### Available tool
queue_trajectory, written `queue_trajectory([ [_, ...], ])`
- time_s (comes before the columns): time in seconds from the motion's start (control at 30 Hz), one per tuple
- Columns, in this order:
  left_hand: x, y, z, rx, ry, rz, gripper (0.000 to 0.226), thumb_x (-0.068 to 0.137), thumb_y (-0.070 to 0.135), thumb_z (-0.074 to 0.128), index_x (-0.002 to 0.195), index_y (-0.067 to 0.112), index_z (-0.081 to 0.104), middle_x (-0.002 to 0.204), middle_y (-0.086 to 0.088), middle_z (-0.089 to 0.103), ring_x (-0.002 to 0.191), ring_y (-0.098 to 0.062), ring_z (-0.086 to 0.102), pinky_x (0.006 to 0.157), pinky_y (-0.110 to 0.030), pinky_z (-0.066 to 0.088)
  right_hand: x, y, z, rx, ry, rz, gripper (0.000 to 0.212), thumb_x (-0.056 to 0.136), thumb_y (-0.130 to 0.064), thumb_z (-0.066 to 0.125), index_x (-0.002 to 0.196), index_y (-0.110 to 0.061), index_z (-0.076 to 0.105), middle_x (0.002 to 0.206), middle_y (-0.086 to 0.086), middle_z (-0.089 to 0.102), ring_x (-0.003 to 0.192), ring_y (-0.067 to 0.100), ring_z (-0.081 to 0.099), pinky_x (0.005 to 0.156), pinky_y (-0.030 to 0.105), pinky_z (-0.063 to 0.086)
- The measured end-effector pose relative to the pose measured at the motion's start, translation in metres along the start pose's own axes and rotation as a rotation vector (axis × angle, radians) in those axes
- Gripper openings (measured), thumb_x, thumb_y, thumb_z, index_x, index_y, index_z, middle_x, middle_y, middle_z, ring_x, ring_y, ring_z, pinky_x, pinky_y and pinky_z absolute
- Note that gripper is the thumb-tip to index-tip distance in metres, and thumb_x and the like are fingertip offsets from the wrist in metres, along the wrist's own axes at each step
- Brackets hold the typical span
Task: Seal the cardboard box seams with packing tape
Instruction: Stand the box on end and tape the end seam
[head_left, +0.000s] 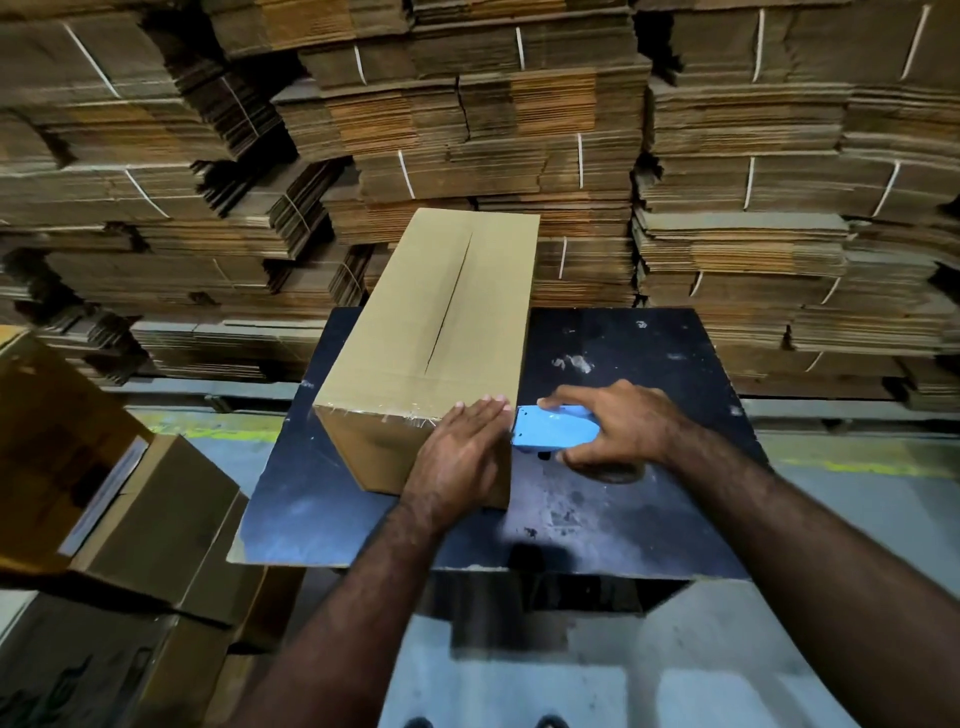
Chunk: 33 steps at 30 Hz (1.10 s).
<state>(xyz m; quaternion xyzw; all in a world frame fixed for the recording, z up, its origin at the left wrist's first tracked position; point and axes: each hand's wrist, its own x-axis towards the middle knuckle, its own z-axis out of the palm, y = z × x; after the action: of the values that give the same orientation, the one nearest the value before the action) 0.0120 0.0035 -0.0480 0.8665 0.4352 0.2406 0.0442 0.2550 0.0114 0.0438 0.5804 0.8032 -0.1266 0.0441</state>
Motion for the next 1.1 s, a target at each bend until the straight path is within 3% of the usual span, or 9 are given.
queue_trajectory([
  [0.27,0.003,0.001,-0.003,0.030,-0.016,-0.028,0.071,0.077,0.004,0.071,0.145,0.013,0.052,0.150,-0.003,0.051,0.140,-0.019,0.047,0.118,-0.048,0.035,-0.019,0.025,-0.020,0.056,0.000,-0.012,0.062,0.076,-0.055,0.067,0.131,-0.056,0.041,0.077,-0.025,0.044,0.078,0.009,0.051,0.080,0.033,0.052],
  [0.37,0.002,-0.001,-0.004,0.023,-0.027,-0.044,0.071,0.078,0.003,0.071,0.145,0.014,0.052,0.151,-0.002,0.050,0.141,-0.018,0.046,0.119,-0.047,0.033,-0.009,0.014,-0.019,-0.012,-0.033,-0.041,0.061,0.075,-0.057,0.066,0.132,-0.050,0.044,0.082,-0.022,0.048,0.081,0.010,0.050,0.079,0.031,0.050],
  [0.5,0.004,0.003,0.000,0.004,-0.004,-0.059,0.067,0.077,-0.002,0.068,0.141,0.013,0.056,0.148,-0.003,0.054,0.139,-0.019,0.049,0.117,-0.047,0.035,0.008,0.006,-0.021,-0.066,-0.107,-0.044,0.060,0.072,-0.062,0.067,0.127,-0.049,0.048,0.104,-0.013,0.058,0.090,0.012,0.049,0.073,0.032,0.043],
  [0.6,0.005,0.004,0.002,0.017,0.008,-0.092,0.079,0.066,-0.015,0.068,0.139,0.013,0.059,0.145,-0.004,0.058,0.136,-0.020,0.053,0.115,-0.047,0.037,0.021,0.008,-0.029,-0.078,-0.221,-0.034,0.055,0.063,-0.064,0.073,0.113,-0.046,0.061,0.098,-0.018,0.064,0.090,0.010,0.057,0.077,0.032,0.051],
  [0.7,0.003,-0.002,0.001,0.012,0.017,-0.110,0.091,0.052,-0.022,0.067,0.137,0.012,0.061,0.143,-0.004,0.059,0.134,-0.021,0.054,0.114,-0.047,0.038,0.009,0.037,0.001,-0.256,-0.320,0.074,0.065,0.053,-0.069,0.076,0.112,-0.043,0.065,0.091,-0.018,0.071,0.084,0.008,0.065,0.066,0.024,0.047],
  [0.8,0.009,-0.002,0.001,-0.007,0.036,-0.130,0.085,0.053,-0.022,0.068,0.133,0.008,0.064,0.140,-0.008,0.062,0.131,-0.026,0.057,0.112,-0.050,0.038,-0.011,0.069,0.033,-0.012,-0.201,0.259,0.073,0.057,-0.075,0.071,0.123,-0.045,0.057,0.111,-0.013,0.067,0.099,0.016,0.059,0.078,0.031,0.047],
  [0.93,0.018,0.009,0.005,-0.028,0.036,-0.150,0.077,0.059,-0.020,0.071,0.131,0.007,0.065,0.138,-0.012,0.062,0.130,-0.029,0.058,0.112,-0.052,0.039,-0.018,0.086,0.077,0.258,-0.067,0.478,0.075,0.064,-0.078,0.064,0.129,-0.045,0.050,0.121,-0.002,0.065,0.112,0.027,0.058,0.093,0.038,0.049],
  [1.03,0.024,0.017,0.009,-0.030,0.029,-0.143,0.074,0.064,-0.016,0.070,0.134,0.007,0.062,0.140,-0.011,0.060,0.132,-0.028,0.056,0.114,-0.051,0.037,-0.016,0.097,0.114,0.474,-0.004,0.636,0.067,0.083,-0.050,0.066,0.143,-0.033,0.039,0.132,0.011,0.060,0.117,0.035,0.057,0.090,0.033,0.045],
  [1.1,0.025,0.020,0.014,-0.022,0.034,-0.125,0.074,0.065,-0.015,0.070,0.135,0.007,0.061,0.141,-0.011,0.059,0.132,-0.028,0.056,0.114,-0.050,0.036,-0.015,0.099,0.137,0.614,0.042,0.689,0.069,0.090,-0.025,0.061,0.151,-0.021,0.029,0.141,0.018,0.051,0.124,0.038,0.052,0.098,0.034,0.041],
])
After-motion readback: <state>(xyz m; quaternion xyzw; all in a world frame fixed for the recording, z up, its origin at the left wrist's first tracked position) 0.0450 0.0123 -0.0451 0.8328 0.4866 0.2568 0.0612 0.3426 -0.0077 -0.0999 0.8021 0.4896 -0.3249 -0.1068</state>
